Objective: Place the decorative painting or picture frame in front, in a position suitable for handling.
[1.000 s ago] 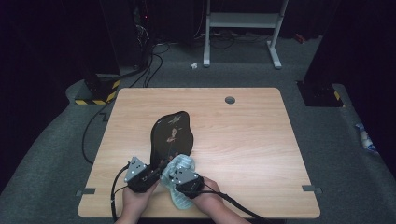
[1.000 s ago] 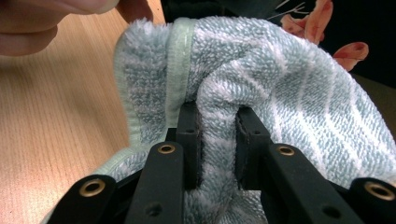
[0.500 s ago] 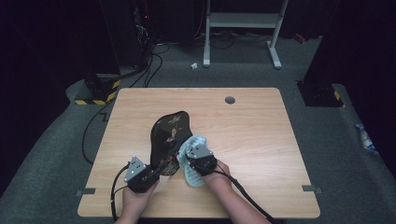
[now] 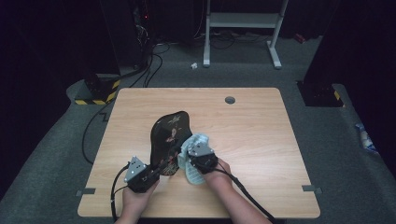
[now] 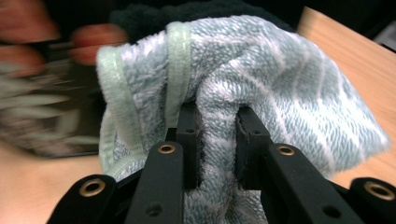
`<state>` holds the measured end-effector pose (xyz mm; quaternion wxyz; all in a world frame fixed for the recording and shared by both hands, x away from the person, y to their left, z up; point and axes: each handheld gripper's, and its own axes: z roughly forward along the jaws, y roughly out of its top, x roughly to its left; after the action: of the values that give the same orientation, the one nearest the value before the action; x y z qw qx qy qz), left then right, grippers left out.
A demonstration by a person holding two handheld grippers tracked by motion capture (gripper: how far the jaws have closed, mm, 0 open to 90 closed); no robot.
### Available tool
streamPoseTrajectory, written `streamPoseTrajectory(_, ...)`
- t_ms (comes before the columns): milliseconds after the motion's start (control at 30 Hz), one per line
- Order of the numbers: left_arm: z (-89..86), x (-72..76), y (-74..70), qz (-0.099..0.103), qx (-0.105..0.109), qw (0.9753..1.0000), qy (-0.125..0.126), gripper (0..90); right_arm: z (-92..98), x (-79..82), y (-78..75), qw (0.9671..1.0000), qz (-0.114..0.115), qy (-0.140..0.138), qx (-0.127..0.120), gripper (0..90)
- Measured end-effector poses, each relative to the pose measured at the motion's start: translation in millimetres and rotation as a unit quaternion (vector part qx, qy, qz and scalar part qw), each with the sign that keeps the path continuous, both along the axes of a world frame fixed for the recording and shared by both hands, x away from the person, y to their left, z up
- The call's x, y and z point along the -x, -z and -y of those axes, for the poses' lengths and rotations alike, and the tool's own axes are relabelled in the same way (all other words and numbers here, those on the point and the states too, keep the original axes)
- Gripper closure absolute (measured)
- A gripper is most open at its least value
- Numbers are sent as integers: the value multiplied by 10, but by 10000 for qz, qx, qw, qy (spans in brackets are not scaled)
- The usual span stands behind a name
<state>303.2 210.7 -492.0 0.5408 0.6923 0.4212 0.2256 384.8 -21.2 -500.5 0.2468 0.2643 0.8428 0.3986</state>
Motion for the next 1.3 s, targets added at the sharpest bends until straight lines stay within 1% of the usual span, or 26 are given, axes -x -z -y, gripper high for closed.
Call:
streamPoseTrajectory(67,-5,1,-2,-13,-29,10000,9,798,-69,127,29,9998,-18,-201,24,741)
streamPoseTrajectory(100,-3,0,0,-5,8,10000,-2,798,-98,191,44,9995,-54,-310,14,741)
streamPoseTrajectory(200,-2,0,1,-3,12,10000,-2,799,-193,400,85,9978,-133,-645,47,741)
streamPoseTrajectory(267,-2,0,1,0,5,10000,-1,799,-245,524,90,9962,-128,-857,58,741)
streamPoseTrajectory(333,-4,1,-2,-14,-20,10000,16,800,-285,600,83,9950,-114,-995,49,741)
streamPoseTrajectory(367,-4,2,-2,-17,-18,10000,16,800,-289,605,80,9948,-95,-1010,75,741)
streamPoseTrajectory(467,-2,-1,-1,-20,22,10000,1,800,-257,527,75,9957,-130,-913,58,740)
streamPoseTrajectory(567,-6,-2,0,-23,29,10000,-2,799,-184,367,68,9976,-144,-667,68,740)
streamPoseTrajectory(667,-5,-2,0,-20,23,10000,-11,798,-94,174,72,9991,-153,-377,89,740)
streamPoseTrajectory(733,-3,-2,1,-14,25,10000,-14,798,-44,75,74,9996,-161,-234,90,740)
streamPoseTrajectory(800,-2,-2,1,-14,27,10000,-14,798,13,-23,78,9998,-168,-33,99,740)
streamPoseTrajectory(900,-3,-2,1,-16,27,10000,-7,798,111,-175,102,9993,-238,278,105,740)
streamPoseTrajectory(933,-3,-2,1,-17,28,10000,-6,798,135,-212,112,9990,-255,338,120,740)
streamPoseTrajectory(1033,-4,-2,2,-13,32,10000,-6,798,181,-267,136,9986,-295,421,141,740)
streamPoseTrajectory(1100,-5,-2,3,-9,32,10000,-6,798,189,-274,140,9985,-298,429,143,739)
streamPoseTrajectory(1167,-5,-2,3,-4,32,10000,-7,798,189,-259,121,9986,-286,432,128,739)
streamPoseTrajectory(1300,-7,-1,7,15,19,10000,-5,796,212,-181,45,9991,-188,376,43,739)
